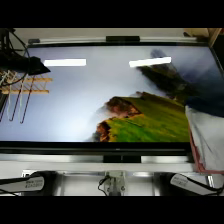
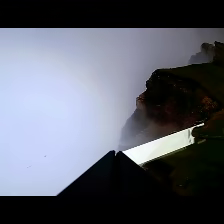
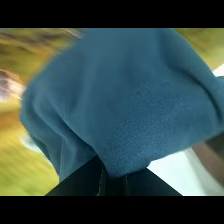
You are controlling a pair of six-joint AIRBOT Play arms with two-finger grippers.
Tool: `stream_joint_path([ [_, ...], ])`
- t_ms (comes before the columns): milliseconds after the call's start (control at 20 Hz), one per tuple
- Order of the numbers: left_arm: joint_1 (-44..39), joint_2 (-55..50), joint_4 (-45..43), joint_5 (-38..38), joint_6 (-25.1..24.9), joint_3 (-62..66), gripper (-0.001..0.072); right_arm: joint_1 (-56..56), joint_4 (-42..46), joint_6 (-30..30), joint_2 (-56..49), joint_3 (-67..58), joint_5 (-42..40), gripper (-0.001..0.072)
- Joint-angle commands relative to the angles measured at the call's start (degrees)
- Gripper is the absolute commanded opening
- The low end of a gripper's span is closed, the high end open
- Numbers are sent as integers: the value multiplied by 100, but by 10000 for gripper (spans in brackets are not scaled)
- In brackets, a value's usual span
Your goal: Fold the shirts.
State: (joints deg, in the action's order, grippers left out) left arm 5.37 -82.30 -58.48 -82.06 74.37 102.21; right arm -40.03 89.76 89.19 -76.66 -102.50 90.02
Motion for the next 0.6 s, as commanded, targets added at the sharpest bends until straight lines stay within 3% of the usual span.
stream_joint_path([
  [0,-4,0,0,59,-24,-2,30,-369,715,9,90,55,1412,76],
  [250,-4,2,0,52,-24,-2,30,-855,1073,111,485,1189,1652,75],
  [550,-4,2,2,37,-17,0,31,-1578,1427,-26,826,2861,929,76],
])
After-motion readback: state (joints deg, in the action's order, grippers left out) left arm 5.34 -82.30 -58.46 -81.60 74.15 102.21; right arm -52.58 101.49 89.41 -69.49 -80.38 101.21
